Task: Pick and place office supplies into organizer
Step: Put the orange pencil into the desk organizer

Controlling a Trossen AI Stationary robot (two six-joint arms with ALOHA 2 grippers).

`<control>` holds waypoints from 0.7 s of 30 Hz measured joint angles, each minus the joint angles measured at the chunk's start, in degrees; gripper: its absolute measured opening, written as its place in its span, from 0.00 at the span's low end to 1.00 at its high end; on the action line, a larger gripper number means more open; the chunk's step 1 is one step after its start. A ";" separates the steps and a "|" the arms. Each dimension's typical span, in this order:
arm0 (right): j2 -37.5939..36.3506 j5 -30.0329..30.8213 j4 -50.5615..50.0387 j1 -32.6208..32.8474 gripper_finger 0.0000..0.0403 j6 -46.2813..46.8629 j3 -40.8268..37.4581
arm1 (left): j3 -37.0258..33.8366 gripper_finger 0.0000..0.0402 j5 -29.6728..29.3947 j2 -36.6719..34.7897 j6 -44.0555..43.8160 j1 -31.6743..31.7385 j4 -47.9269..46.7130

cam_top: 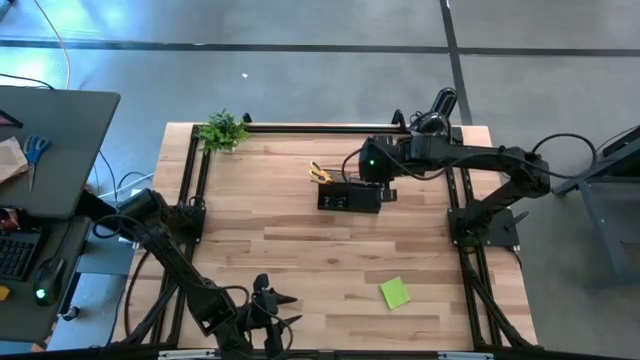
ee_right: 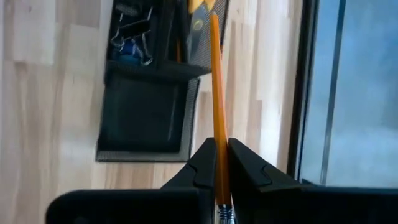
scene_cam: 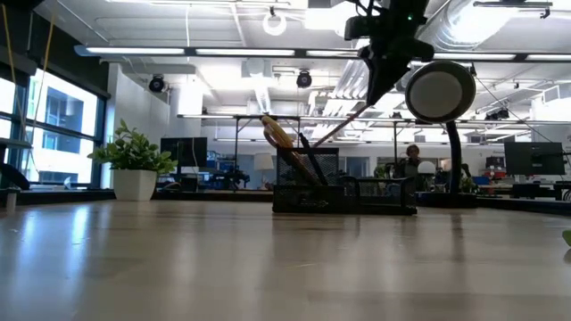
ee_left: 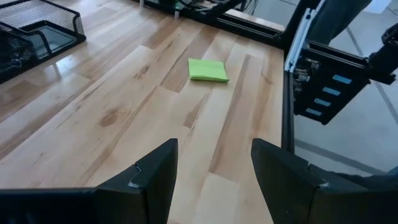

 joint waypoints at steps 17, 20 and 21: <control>7.31 -4.39 4.95 -3.69 0.03 -9.32 -0.02 | 0.00 0.48 0.37 -0.02 0.11 0.86 0.05; 7.89 -3.83 5.87 -4.04 0.03 -10.68 -0.02 | 0.00 0.48 0.37 -0.02 0.11 0.87 0.05; 7.89 -3.78 6.22 -4.07 0.04 -11.26 -0.02 | 0.00 0.48 0.36 -0.02 0.11 0.85 0.04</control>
